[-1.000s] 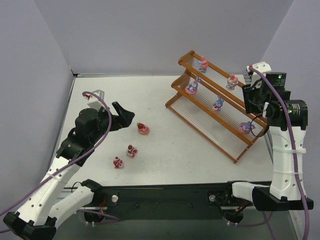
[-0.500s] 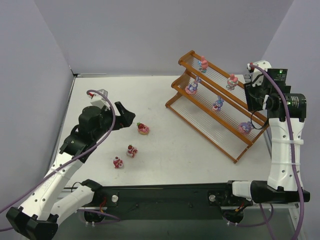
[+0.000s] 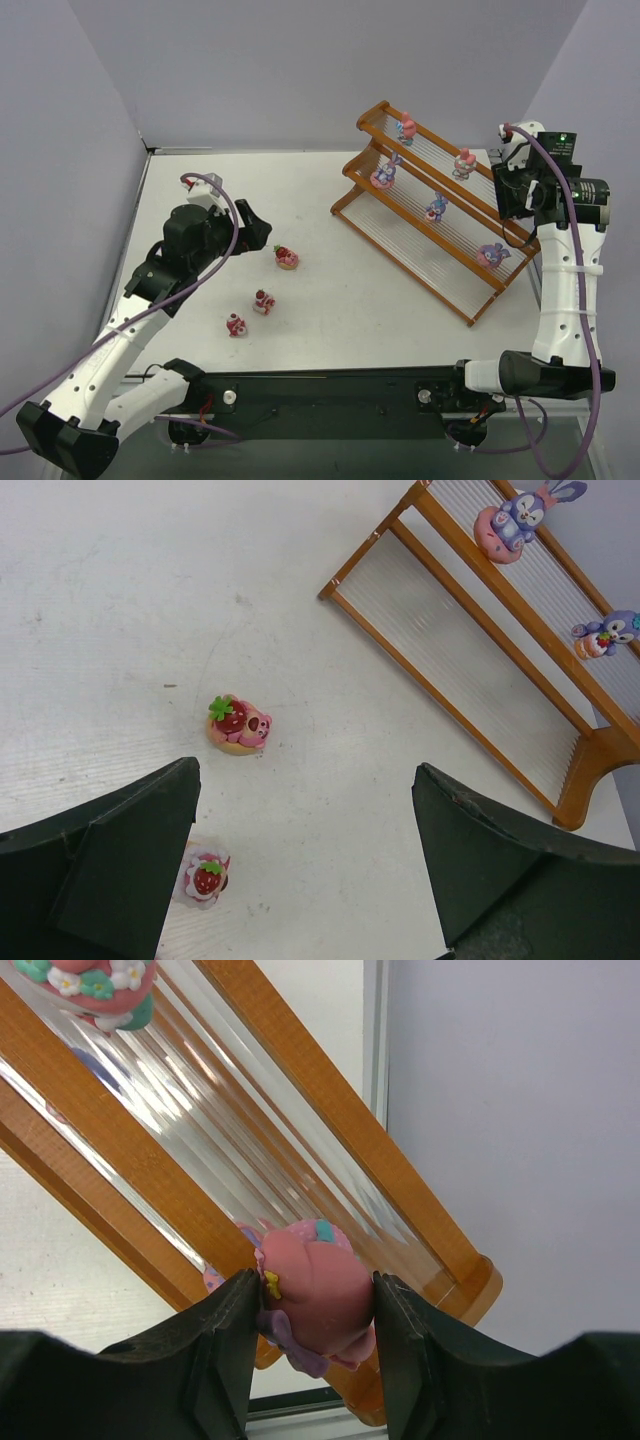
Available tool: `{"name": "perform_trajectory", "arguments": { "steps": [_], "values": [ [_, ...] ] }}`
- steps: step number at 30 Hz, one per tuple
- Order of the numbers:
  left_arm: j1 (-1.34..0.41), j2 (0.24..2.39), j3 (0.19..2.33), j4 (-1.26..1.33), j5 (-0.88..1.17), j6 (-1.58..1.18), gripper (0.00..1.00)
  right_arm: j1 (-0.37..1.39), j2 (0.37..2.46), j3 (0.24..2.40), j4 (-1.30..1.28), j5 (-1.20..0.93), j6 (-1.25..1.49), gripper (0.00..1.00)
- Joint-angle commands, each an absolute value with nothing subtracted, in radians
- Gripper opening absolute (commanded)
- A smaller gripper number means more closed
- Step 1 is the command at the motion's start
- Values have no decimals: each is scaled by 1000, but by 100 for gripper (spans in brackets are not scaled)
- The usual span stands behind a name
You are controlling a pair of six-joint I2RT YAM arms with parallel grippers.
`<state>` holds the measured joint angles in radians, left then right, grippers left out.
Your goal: Place and organize the plastic toys onto the shelf
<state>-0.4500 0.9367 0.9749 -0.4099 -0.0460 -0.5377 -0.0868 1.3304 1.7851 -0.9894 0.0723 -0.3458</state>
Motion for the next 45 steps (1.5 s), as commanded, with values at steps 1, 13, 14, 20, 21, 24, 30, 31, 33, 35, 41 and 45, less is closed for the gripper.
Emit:
{"name": "perform_trajectory", "arguments": {
  "steps": [1,13,14,20,21,24,30,31,33,35,41,45],
  "values": [
    [-456,948,1029,-387,-54,-511,97,-97,1322,1775,-960,66,-367,9],
    [-456,943,1031,-391,-54,-511,97,-97,1313,1730,-937,75,-365,28],
    [-456,942,1031,-393,-54,-511,97,-97,1312,1730,-934,81,-364,29],
    [-454,937,1032,-396,-52,-511,97,-97,1305,1736,-933,92,-356,38],
    [-454,937,1032,-397,-52,-511,97,-97,1302,1736,-933,92,-356,39],
    [-456,934,1032,-399,-52,-511,97,-98,1301,1735,-934,94,-348,40],
    [-456,930,1028,-402,-54,-512,97,-126,1301,1738,-940,57,-298,40],
    [-456,928,1028,-402,-54,-512,97,-133,1301,1740,-943,35,-290,40],
    [-456,930,1029,-405,-55,-512,97,-161,1305,1744,-948,9,-267,40],
    [-456,930,1029,-407,-55,-511,97,-185,1310,1746,-951,-37,-246,40],
    [-457,931,1029,-407,-55,-512,97,-216,1321,1759,-962,-115,-224,41],
    [-460,934,1029,-407,-57,-511,97,-230,1336,1773,-966,-141,-216,45]
  ]
}}
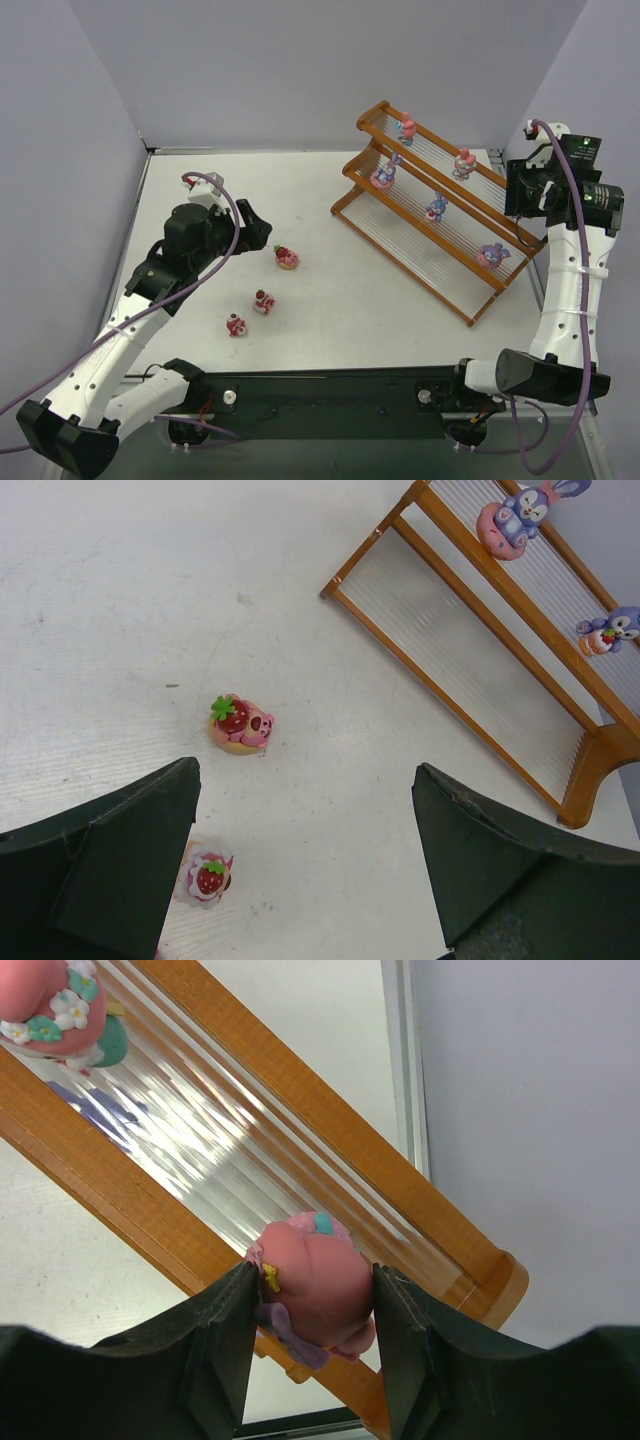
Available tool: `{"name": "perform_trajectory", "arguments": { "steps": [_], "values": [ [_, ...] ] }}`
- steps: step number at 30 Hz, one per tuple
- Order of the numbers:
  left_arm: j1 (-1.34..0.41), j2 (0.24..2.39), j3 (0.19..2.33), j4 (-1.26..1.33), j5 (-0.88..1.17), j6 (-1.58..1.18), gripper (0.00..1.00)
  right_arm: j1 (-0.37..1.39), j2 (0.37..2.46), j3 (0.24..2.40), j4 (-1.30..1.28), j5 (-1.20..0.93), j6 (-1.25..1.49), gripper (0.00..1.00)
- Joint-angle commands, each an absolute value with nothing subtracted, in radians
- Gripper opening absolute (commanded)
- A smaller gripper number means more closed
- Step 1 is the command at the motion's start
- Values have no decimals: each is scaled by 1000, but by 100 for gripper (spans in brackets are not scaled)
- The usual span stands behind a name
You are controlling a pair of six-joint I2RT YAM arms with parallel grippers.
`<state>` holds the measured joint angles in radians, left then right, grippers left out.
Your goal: Place and organize the plastic toys onto the shelf
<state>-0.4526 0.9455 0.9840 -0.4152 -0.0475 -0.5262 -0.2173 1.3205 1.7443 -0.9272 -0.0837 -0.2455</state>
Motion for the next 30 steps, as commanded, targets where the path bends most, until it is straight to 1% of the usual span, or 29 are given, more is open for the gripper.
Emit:
{"name": "perform_trajectory", "arguments": {
  "steps": [1,5,9,13,15,19,20,24,26,30],
  "values": [
    [-462,934,1031,-405,-58,-511,97,-233,1339,1778,-968,-147,-215,45],
    [-465,940,1034,-405,-58,-509,97,-238,1351,1793,-971,-149,-212,48],
    [-468,942,1034,-405,-61,-506,97,-239,1358,1815,-973,-138,-207,55],
    [-472,945,1038,-410,-69,-500,97,-239,1361,1838,-973,-127,-199,59],
    [-472,946,1039,-410,-69,-499,97,-239,1361,1856,-973,-124,-196,66],
    [-474,946,1039,-413,-71,-499,98,-239,1364,1908,-971,-115,-183,74],
    [-474,946,1040,-413,-71,-499,97,-238,1364,1919,-969,-103,-181,78],
    [-474,948,1042,-413,-72,-500,97,-221,1356,1994,-953,-107,-157,87],
    [-474,951,1042,-408,-72,-506,98,-203,1344,2035,-937,-113,-150,89],
    [-472,953,1037,-397,-66,-522,97,-103,1315,2100,-907,-140,-144,89]
  ]
}}
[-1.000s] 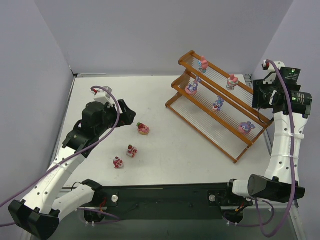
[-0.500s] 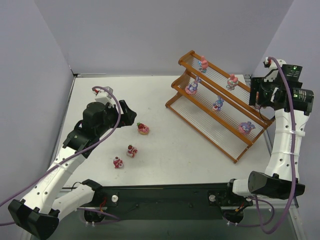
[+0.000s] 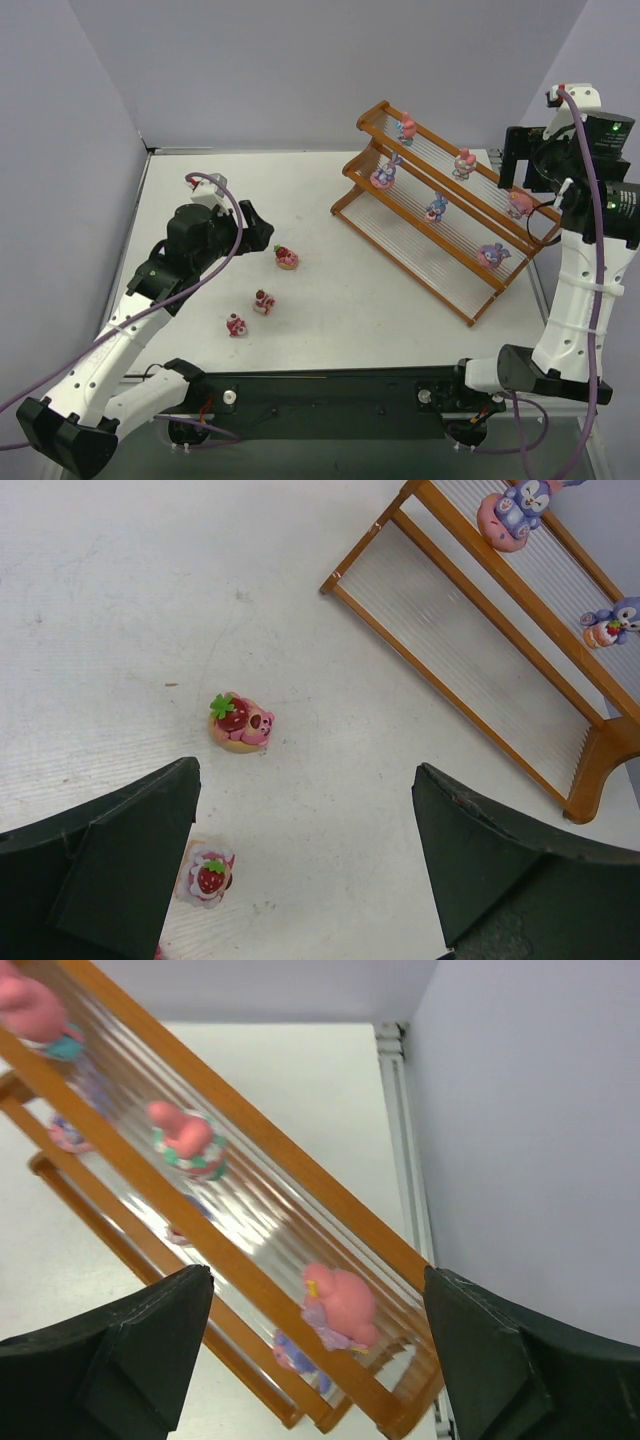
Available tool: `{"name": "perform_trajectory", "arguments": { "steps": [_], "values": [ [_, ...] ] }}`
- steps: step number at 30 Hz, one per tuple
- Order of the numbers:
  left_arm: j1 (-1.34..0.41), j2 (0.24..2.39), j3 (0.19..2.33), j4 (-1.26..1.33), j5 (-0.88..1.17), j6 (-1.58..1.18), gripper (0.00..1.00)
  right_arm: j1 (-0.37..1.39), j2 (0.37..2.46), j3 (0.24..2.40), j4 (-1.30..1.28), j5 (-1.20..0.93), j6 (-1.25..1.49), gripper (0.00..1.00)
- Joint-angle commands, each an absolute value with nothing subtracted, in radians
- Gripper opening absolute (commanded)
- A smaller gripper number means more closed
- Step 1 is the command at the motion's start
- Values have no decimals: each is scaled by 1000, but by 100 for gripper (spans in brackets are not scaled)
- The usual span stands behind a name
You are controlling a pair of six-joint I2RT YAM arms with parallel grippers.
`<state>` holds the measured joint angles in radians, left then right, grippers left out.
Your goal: Place and organize the plastic toys onto the shelf
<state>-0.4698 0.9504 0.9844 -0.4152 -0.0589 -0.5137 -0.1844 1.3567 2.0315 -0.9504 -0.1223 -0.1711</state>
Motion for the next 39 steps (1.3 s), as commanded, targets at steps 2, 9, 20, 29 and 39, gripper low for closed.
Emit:
{"name": "perform_trajectory", "arguments": {
  "steps": [2,9,20,29,39],
  "values": [
    [-468,954,1031,-394,-64,-532,97,32,1292,2106,-887,-159,-137,87],
    [-434,942,1020,-429,-93,-572,97,590,1218,1915,-689,-60,-143,84],
    [-322,951,1268,-701,-381,-434,97,1044,1357,1482,-413,-271,-172,76],
    [-314,908,1397,-695,-431,-328,97,1094,1724,1481,-202,-295,-152,66],
    [-330,917,1451,-706,-377,-287,97,1058,1991,1580,-117,-405,-173,57]
  ]
}}
